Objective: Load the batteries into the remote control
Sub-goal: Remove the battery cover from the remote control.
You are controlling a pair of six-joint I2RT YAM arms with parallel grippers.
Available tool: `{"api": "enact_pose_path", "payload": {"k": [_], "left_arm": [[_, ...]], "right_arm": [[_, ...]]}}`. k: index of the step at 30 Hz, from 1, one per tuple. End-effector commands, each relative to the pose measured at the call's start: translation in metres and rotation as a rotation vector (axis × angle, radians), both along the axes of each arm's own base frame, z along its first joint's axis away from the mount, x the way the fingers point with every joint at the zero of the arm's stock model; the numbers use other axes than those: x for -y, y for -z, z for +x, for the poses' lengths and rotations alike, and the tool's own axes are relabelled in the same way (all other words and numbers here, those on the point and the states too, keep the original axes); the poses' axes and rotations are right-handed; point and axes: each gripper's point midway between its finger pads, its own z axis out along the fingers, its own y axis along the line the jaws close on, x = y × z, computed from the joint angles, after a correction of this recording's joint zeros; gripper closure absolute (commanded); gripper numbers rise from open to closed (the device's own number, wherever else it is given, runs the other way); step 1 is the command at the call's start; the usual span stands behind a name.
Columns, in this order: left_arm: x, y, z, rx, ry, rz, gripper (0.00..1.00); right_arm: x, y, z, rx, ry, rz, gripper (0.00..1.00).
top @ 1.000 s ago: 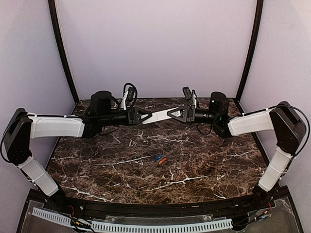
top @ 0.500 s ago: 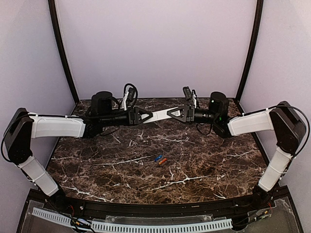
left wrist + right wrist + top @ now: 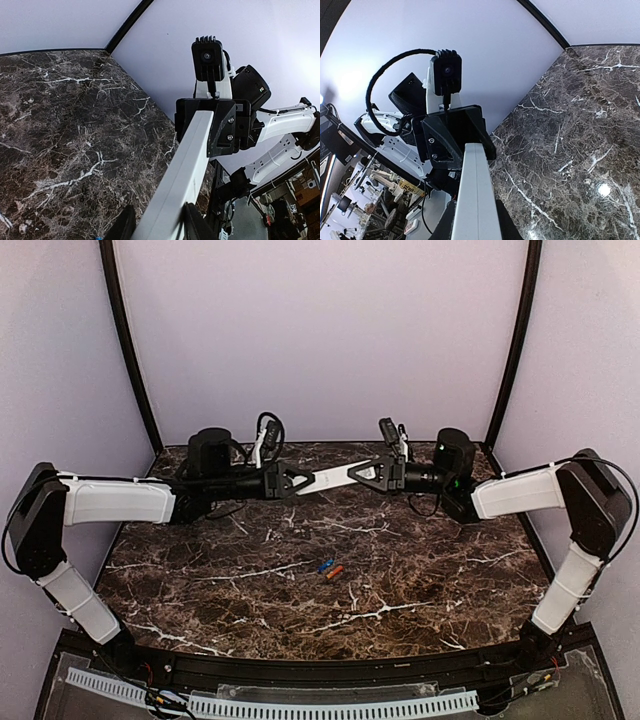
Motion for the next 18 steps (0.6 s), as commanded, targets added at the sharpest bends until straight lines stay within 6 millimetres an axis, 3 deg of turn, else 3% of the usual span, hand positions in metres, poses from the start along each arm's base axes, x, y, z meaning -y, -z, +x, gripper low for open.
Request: {"api": "enact_pose_path", "payload": {"k": [1,3,7,18], "left_arm": [[-0.0106,0.0203,0.0056,-0.044,-0.069,0.075,0.64],[-0.0116,0.0203,0.0058,-0.041,-0.074,0.077,0.56],[-0.0124,0.0247,0.0074,-0.051,-0.081,0.1,0.56],[-0.0152,0.0218,0.0102,-0.031,-0.102,0.101,0.73]], "right_arm": [[0.0091,-0.0281,0.0038,0.092,0.061,0.052,1.0],[0.0089,-0.0276,0.0035,0.091,0.058,0.051,1.0],[0.0085,-0.0269,0.0029,0.083,0.05,0.062,1.0],[0.0084,-0.0266,0.0019,0.086,0.047,0.059,1.0]]}}
